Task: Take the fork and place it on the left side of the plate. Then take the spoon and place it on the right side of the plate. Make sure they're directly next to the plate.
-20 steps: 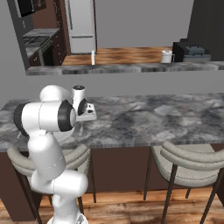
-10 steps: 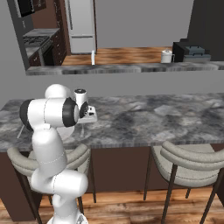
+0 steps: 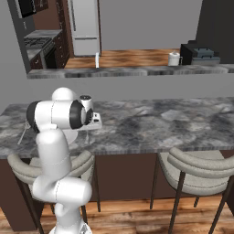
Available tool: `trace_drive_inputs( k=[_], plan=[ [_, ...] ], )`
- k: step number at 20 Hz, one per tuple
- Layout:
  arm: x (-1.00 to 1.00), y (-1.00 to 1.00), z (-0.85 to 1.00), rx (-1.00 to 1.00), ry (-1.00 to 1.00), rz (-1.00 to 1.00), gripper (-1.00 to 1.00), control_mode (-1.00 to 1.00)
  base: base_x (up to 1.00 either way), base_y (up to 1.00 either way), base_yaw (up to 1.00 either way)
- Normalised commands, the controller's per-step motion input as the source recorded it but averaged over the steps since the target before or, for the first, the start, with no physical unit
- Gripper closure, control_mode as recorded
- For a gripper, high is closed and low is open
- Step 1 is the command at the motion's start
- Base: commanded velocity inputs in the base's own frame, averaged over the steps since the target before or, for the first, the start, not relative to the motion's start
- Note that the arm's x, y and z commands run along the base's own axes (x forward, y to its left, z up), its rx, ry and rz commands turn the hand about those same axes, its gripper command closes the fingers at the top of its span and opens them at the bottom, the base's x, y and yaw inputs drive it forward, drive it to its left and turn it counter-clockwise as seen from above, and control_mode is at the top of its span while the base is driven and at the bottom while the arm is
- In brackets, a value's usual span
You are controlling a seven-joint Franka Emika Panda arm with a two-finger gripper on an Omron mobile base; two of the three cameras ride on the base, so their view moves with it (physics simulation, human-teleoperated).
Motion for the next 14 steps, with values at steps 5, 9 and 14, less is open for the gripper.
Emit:
trace_drive_inputs(
  k=[5,9,14],
  plan=[
    [0.16,0.10,-0.26,0.00,0.00,0.00,-1.00,-1.00,0.00,0.00,0.00],
    [0.10,0.16,-0.17,0.00,0.00,0.00,-1.00,-1.00,0.00,0.00,0.00],
    [-0.05,0.02,0.16,0.00,-0.03,0.00,-1.00,-1.00,0.00,0.00,0.00]
  ],
)
